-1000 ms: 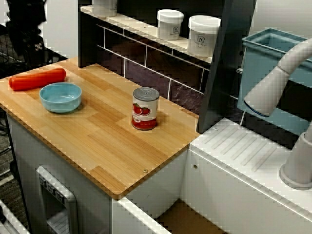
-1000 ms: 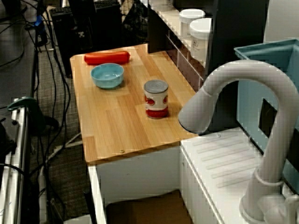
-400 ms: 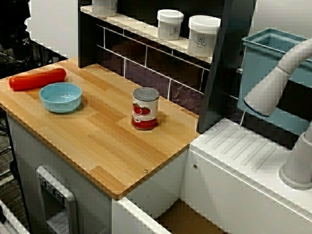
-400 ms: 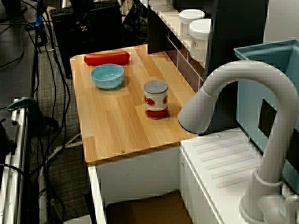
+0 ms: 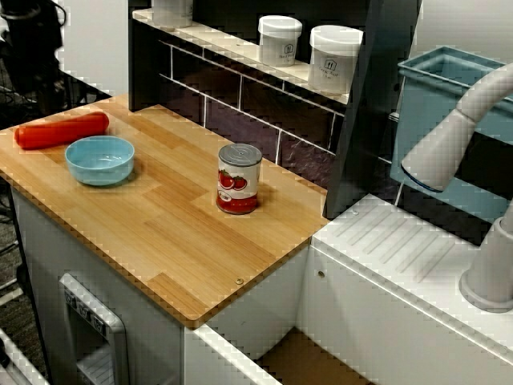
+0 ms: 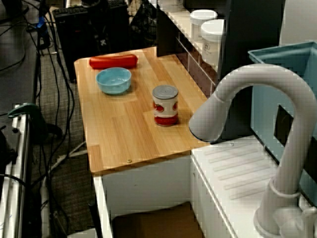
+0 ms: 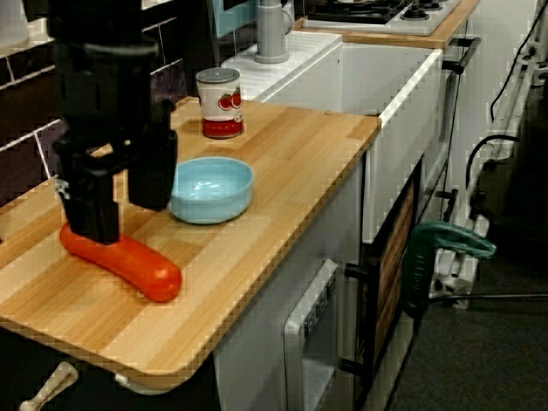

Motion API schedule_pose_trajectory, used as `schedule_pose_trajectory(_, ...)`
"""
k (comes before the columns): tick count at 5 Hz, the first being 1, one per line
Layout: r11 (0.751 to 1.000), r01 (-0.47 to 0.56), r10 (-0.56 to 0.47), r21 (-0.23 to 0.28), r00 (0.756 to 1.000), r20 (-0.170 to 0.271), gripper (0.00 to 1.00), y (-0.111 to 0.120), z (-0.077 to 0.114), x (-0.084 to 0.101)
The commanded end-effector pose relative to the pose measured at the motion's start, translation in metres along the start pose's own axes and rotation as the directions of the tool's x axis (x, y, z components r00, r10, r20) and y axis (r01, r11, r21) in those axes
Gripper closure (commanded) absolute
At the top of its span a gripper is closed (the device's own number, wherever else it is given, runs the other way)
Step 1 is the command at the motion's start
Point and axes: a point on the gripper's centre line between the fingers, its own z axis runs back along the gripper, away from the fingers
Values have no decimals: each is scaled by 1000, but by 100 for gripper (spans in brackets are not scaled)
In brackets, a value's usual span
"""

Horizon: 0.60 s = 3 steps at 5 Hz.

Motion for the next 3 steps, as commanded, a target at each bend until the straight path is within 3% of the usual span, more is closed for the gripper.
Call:
schedule_pose_trajectory(1, 999, -17, 16, 50, 1000, 8, 0, -4, -5, 15)
schedule_pose_trajectory(3, 999, -29, 30, 45, 999, -21, 0, -2, -12, 17)
